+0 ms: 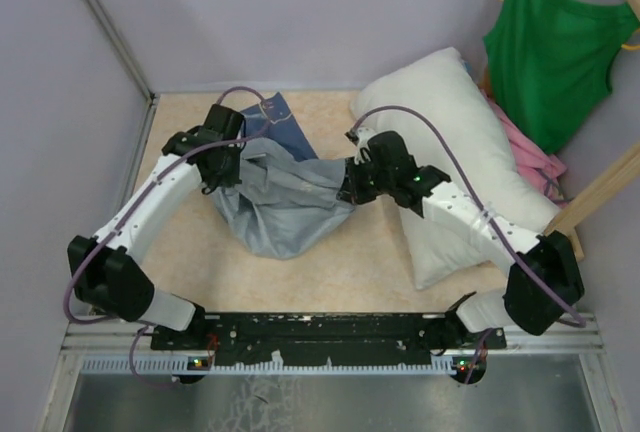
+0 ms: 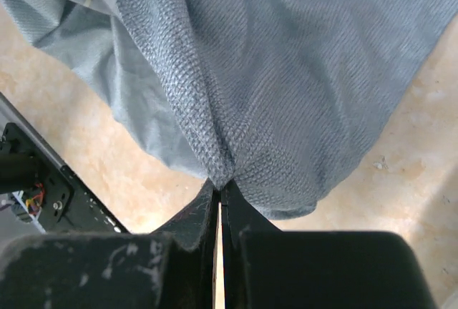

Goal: Remove the pillowcase from the pillow
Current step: Adjust the pillowcase at the center of the board.

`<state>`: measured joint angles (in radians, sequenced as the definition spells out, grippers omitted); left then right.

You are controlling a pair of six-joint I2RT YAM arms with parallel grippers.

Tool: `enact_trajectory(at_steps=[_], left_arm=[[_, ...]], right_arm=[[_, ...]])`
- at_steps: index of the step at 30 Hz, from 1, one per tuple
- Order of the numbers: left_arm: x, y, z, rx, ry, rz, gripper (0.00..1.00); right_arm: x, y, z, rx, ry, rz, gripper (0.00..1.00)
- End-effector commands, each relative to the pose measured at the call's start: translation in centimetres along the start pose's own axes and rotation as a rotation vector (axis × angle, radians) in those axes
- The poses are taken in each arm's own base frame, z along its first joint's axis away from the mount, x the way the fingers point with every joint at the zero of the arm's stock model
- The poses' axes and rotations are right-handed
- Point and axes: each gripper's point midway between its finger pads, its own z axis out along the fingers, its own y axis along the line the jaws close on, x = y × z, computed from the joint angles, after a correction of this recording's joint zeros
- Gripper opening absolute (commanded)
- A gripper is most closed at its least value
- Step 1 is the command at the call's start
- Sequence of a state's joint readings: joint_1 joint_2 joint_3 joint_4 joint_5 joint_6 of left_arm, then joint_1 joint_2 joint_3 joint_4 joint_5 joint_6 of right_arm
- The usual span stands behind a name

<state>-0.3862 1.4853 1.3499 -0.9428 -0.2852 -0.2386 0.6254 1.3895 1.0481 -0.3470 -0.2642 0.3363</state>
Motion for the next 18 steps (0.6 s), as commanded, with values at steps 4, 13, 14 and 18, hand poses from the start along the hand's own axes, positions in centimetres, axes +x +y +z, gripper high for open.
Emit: enact_trajectory(at_steps=[4, 13, 14, 18], left_arm=[[-2.9, 6.9, 3.2, -0.282, 0.053, -0.005, 0.00], [-6.7, 8.9, 10.1, -0.352, 0.150, -0.083, 0.67], [-6.6, 8.3, 10.1, -0.328, 0.148, -0.087, 0.78], [-6.2, 6.0, 7.4, -0.203, 0.084, -0.076, 0.99]], right_arm=[[-6.9, -5.6, -1.0, 0.113, -0.149, 0.195, 0.00], [-7.9, -13.7, 1.5, 0.303, -0.158, 0.365, 0.50], [-7.7, -13.0, 1.8, 0.292, -0.148, 0.335, 0.64], [-9.3, -8.8, -0.4, 0.281, -0.231, 0.112, 0.91]])
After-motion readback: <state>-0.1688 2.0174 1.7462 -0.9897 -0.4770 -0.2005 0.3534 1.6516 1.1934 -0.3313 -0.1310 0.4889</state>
